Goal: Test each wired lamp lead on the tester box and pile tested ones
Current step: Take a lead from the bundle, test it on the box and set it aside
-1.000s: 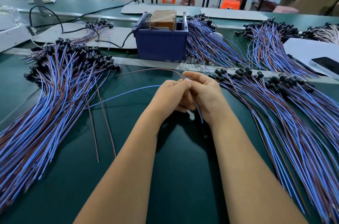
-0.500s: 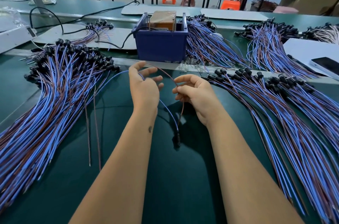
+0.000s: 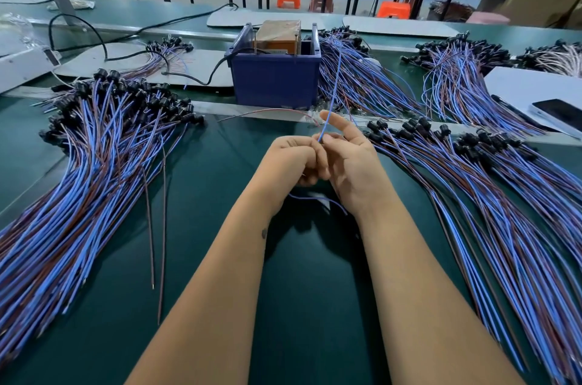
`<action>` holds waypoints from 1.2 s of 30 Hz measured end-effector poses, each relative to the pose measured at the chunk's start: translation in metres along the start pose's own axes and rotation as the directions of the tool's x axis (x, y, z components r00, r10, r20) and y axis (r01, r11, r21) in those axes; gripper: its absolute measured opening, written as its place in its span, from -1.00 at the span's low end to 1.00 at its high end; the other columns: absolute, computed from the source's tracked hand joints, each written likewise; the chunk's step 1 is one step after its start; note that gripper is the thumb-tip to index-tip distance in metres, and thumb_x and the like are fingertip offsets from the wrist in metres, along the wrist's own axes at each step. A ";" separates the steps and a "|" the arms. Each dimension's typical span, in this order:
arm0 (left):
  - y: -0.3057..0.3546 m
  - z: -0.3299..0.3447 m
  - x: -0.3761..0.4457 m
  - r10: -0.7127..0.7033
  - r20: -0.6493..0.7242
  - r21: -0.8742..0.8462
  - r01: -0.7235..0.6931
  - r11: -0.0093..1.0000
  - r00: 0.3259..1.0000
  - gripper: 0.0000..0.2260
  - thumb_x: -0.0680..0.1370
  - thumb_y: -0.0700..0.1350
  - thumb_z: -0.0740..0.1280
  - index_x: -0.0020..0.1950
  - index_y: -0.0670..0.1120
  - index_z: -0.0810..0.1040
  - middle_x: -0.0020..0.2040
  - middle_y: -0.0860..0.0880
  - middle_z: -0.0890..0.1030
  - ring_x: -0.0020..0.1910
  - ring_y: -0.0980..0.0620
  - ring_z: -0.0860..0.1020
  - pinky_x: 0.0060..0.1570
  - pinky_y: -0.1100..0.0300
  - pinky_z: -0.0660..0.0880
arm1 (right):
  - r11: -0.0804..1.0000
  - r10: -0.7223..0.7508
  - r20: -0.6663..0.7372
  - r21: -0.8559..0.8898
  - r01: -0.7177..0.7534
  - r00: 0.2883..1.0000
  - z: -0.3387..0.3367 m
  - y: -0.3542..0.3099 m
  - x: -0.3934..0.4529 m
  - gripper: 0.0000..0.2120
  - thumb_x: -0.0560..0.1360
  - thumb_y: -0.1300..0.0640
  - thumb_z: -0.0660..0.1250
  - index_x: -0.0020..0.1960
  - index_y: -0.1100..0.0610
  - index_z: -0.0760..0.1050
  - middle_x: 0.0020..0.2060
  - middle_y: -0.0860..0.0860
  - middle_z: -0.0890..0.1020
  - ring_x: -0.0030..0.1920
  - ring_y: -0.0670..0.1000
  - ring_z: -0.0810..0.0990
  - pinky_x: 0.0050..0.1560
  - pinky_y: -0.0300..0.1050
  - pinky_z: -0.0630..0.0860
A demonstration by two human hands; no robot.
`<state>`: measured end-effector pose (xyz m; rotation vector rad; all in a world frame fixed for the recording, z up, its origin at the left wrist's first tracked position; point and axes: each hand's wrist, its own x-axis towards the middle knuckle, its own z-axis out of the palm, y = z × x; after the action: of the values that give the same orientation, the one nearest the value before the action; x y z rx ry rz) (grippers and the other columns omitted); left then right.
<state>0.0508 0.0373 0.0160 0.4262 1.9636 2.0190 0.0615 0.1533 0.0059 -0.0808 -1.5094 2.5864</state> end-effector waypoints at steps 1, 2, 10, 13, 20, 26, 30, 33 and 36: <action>-0.002 0.000 0.002 0.014 -0.083 0.003 -0.013 1.000 0.996 -0.74 0.37 -0.33 0.17 -0.39 -0.09 0.59 -0.42 -0.06 0.60 -0.50 0.11 0.41 -0.40 0.27 0.35 | 1.000 -0.011 -0.015 -0.010 0.011 1.000 -0.001 0.001 0.001 -0.67 0.59 0.43 0.12 0.16 0.12 0.52 -0.25 0.08 0.57 -0.29 0.00 0.58 -0.28 -0.20 0.55; -0.004 -0.001 0.004 0.040 -0.174 0.022 -0.037 0.999 0.984 -0.70 0.45 -0.34 0.16 -0.31 -0.08 0.61 -0.37 -0.01 0.63 -0.48 0.14 0.42 -0.38 0.28 0.37 | 0.999 -0.022 -0.025 -0.048 0.021 0.999 -0.001 0.002 0.002 -0.67 0.59 0.42 0.12 0.15 0.10 0.52 -0.24 0.05 0.60 -0.24 -0.01 0.62 -0.21 -0.20 0.56; -0.015 -0.020 0.013 0.183 -0.490 0.262 -0.056 0.963 0.853 -0.63 0.67 -0.15 0.10 0.47 0.09 0.29 -0.26 0.10 0.56 -0.50 0.26 0.38 -0.33 0.25 0.35 | 0.997 0.035 -0.038 -0.062 -0.037 0.999 -0.003 0.003 0.003 -0.65 0.53 0.42 0.08 0.06 0.17 0.58 -0.40 -0.03 0.55 -0.45 -0.09 0.41 -0.36 -0.26 0.36; -0.018 -0.028 0.013 0.129 -0.511 0.272 0.018 0.962 0.850 -0.64 0.67 -0.15 0.10 0.47 0.02 0.35 -0.30 0.10 0.56 -0.58 0.24 0.33 -0.46 0.36 0.34 | 0.995 0.094 -0.023 0.024 -0.093 0.995 -0.005 0.000 0.003 -0.74 0.60 0.20 0.12 0.05 0.17 0.59 -0.48 -0.06 0.41 -0.51 -0.09 0.25 -0.44 -0.25 0.21; -0.016 -0.034 0.013 0.075 -0.560 0.211 0.055 0.976 0.825 -0.78 0.63 -0.15 0.14 0.11 0.00 0.56 -0.42 0.10 0.53 -0.61 0.23 0.31 -0.56 0.43 0.27 | 0.997 0.047 -0.010 0.060 -0.047 0.999 -0.008 -0.001 0.003 -0.70 0.67 0.06 0.11 -0.01 0.13 0.59 -0.54 -0.09 0.20 -0.56 -0.12 0.15 -0.51 -0.28 0.18; -0.016 -0.035 0.012 0.071 -0.565 0.195 0.049 0.980 0.822 -0.80 0.63 -0.10 0.16 0.06 0.03 0.58 -0.39 0.09 0.53 -0.55 0.29 0.37 -0.54 0.50 0.28 | 0.996 0.046 -0.025 0.076 -0.044 0.999 -0.009 0.000 0.004 -0.73 0.64 0.16 0.12 -0.07 0.16 0.57 -0.51 -0.06 0.33 -0.53 -0.10 0.26 -0.42 -0.24 0.21; -0.015 -0.035 0.012 0.069 -0.572 0.186 0.047 0.981 0.817 -0.80 0.63 -0.11 0.16 0.06 0.03 0.58 -0.39 0.10 0.53 -0.58 0.26 0.35 -0.54 0.47 0.28 | 0.998 0.013 -0.051 0.070 -0.009 0.999 -0.009 -0.001 0.004 -0.72 0.59 0.30 0.10 -0.05 0.13 0.58 -0.52 -0.04 0.34 -0.51 -0.08 0.27 -0.41 -0.23 0.22; -0.015 -0.034 0.011 0.089 -0.587 0.171 0.016 0.985 0.805 -0.81 0.64 -0.10 0.16 0.06 0.05 0.56 -0.42 0.12 0.52 -0.58 0.26 0.35 -0.53 0.46 0.29 | 0.998 -0.010 -0.083 0.063 0.015 0.996 -0.008 -0.001 0.002 -0.72 0.61 0.32 0.13 -0.01 0.12 0.60 -0.49 -0.04 0.42 -0.48 -0.10 0.38 -0.40 -0.27 0.35; -0.014 -0.034 0.010 0.113 -0.607 0.148 -0.028 0.989 0.786 -0.82 0.64 -0.11 0.16 0.03 0.09 0.53 -0.51 0.17 0.49 -0.56 0.26 0.34 -0.53 0.45 0.28 | 0.999 -0.035 -0.081 -0.014 0.034 0.996 -0.008 0.000 0.002 -0.75 0.64 0.28 0.14 0.12 0.08 0.56 -0.43 -0.04 0.53 -0.42 -0.09 0.52 -0.33 -0.26 0.50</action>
<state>0.0277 0.0106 0.0015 -0.1806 2.4889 2.2816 0.0606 0.1610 0.0022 -0.1575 -1.4853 2.5147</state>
